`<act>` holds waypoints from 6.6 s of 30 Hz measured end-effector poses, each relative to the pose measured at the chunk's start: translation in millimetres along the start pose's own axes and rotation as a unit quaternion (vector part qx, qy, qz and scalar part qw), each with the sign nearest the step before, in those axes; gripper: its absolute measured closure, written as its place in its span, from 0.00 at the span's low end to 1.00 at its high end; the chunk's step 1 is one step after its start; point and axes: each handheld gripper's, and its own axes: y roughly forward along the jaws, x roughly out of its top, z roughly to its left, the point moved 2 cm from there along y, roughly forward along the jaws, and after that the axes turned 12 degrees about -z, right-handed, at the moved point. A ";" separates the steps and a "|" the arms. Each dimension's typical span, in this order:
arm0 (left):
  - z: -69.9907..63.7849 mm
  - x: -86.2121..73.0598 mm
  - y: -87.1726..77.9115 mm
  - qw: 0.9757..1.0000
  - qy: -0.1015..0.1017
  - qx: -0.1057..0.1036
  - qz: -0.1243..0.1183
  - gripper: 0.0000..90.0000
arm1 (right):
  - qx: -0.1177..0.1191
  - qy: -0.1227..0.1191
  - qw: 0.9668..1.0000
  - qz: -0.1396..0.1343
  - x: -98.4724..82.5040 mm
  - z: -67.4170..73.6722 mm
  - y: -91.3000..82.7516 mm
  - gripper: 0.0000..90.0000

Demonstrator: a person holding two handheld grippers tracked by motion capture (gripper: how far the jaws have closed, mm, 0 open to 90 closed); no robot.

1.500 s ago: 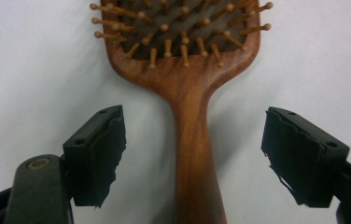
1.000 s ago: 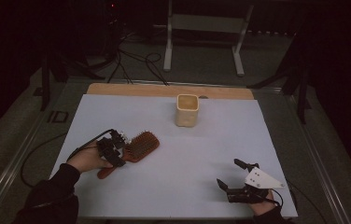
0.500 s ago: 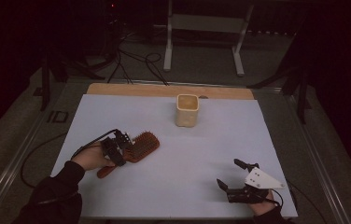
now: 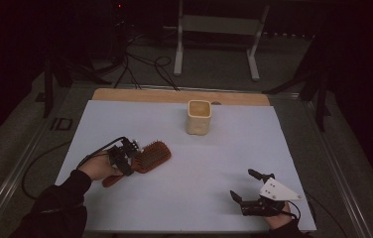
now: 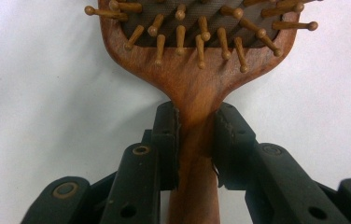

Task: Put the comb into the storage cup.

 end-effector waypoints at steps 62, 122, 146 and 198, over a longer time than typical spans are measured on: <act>-20.3 2.9 -69.7 0.935 -0.028 0.066 -0.348 0.82 | -0.009 0.013 1.000 0.000 1.2 -2.0 -0.6 0.09; -94.1 46.6 -28.9 0.861 0.011 -0.027 -0.507 0.81 | -0.041 0.213 0.974 -0.057 170.8 -18.6 113.9 0.09; -98.3 48.0 -23.8 0.854 0.007 -0.029 -0.520 0.81 | -0.019 0.336 0.941 -0.034 147.2 -7.5 139.8 0.42; -70.8 11.8 -33.7 0.876 0.001 -0.084 -0.475 0.00 | 0.032 0.203 0.976 -0.067 212.7 -24.9 130.5 0.57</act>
